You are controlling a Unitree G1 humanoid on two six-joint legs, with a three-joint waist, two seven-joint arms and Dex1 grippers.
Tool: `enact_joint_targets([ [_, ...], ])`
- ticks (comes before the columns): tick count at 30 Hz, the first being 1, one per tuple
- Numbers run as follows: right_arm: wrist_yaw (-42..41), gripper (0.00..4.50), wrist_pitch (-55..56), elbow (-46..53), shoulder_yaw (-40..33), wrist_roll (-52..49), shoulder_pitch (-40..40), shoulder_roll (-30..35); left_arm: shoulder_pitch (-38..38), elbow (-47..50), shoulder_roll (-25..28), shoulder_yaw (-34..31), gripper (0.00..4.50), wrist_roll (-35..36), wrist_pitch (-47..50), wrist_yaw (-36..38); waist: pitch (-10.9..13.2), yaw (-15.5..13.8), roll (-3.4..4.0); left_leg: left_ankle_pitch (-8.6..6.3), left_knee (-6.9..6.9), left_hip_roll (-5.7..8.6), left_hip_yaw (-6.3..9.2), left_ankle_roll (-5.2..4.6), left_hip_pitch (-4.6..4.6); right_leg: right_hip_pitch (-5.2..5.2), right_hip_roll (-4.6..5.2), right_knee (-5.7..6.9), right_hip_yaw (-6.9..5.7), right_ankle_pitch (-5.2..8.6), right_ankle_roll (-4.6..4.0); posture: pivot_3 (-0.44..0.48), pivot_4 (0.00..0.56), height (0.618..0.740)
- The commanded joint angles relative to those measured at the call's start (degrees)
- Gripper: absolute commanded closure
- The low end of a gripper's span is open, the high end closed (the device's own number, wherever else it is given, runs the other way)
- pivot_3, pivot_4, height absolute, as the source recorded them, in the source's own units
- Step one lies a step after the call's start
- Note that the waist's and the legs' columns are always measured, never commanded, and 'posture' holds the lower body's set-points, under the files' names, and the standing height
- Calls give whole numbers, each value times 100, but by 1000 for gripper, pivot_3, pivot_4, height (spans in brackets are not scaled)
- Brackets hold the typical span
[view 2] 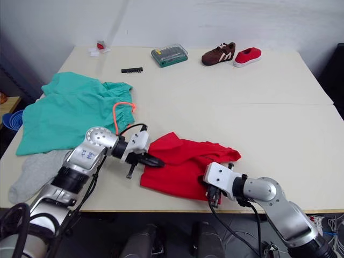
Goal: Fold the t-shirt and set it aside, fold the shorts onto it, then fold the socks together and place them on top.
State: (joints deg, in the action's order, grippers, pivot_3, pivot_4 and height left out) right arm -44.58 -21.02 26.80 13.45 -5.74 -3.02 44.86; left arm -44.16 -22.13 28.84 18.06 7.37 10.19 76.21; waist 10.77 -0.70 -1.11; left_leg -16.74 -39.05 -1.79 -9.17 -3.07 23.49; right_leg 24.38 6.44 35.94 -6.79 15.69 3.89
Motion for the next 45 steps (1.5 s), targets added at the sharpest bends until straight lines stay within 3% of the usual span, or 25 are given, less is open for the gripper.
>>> enact_joint_targets([
  [1,-38,4500,52,-266,217,256,122,-19,-569,-927,-275,-124,4471,-211,-430,-287,-4,-1,-6,0,0,0,0,-1,-6,-5,0,-1,0,0,1,0,150,740],
  [4,-57,4500,91,-315,221,277,118,-77,-1085,-1869,-593,-266,4471,-326,-710,-725,-7,4,-11,0,0,-1,1,-1,-9,-9,1,-2,0,-1,3,0,150,740],
  [8,-48,4500,177,-388,259,330,141,-134,-1971,-3433,-1048,-779,4471,-408,-763,-2169,-7,-3,-32,0,-2,-1,5,-8,-7,-8,2,0,-4,-3,7,0,150,740],
  [11,-42,4500,234,-430,264,382,169,-167,-2323,-3984,-1116,-1210,4471,-210,-737,-2468,-8,58,-34,-5,2,-2,5,-14,-8,-9,2,-2,-3,-5,9,0,150,740],
  [14,-37,4500,285,-467,252,421,194,-181,-2381,-3841,-1037,-1475,4471,77,-672,-1665,-8,82,-34,1,6,-3,4,-1,-9,-7,1,-1,-6,-5,9,0,150,740],
  [18,-33,4500,369,-528,235,447,233,-180,-1979,-2873,-738,-1326,4471,301,-332,-105,-9,90,-34,2,4,-2,1,5,-9,-7,0,-1,-9,-4,8,0,150,740],
  [20,-23,4500,429,-585,233,472,248,-181,-1299,-1513,-303,-781,4471,410,118,1084,-10,109,-32,2,4,-3,1,7,-10,-8,0,-1,-7,-3,7,0,150,740],
  [22,-24,4500,486,-626,234,499,263,-175,-877,-761,-66,-437,4471,330,213,1492,-15,124,-22,-1,13,-3,-1,15,-20,-11,-1,3,-1,3,-4,0,150,740],
  [27,-38,4500,554,-650,233,536,281,-208,-700,-1117,-162,104,4471,-470,-1042,834,-16,53,-24,-5,2,-2,15,19,-24,-30,8,-11,-7,2,-4,0,150,740],
  [34,-106,4500,601,-653,255,597,293,-194,-1796,-3285,-1187,-362,4471,-694,-1205,-995,-18,31,-26,-20,3,-1,30,-31,-28,-47,13,-27,-18,-7,10,0,150,740],
  [39,-104,4500,608,-629,260,627,302,-174,-2407,-4272,-1432,-906,4471,-675,-975,-2190,-17,73,-27,-20,6,-2,31,-28,-26,-46,10,-27,-31,-5,12,0,150,740],
  [42,-82,4500,593,-589,225,622,320,-167,-2461,-4318,-1419,-1088,4471,-610,-1055,-2103,-17,70,-27,-20,6,-1,32,-28,-26,-49,10,-28,-35,-5,13,0,150,740],
  [45,-85,4500,433,-402,-44,390,364,-176,-2213,-3720,-1309,-1225,4471,-257,-849,-1021,-17,68,-28,-18,5,-1,33,-25,-25,-51,11,-31,-40,-5,12,0,150,740],
])
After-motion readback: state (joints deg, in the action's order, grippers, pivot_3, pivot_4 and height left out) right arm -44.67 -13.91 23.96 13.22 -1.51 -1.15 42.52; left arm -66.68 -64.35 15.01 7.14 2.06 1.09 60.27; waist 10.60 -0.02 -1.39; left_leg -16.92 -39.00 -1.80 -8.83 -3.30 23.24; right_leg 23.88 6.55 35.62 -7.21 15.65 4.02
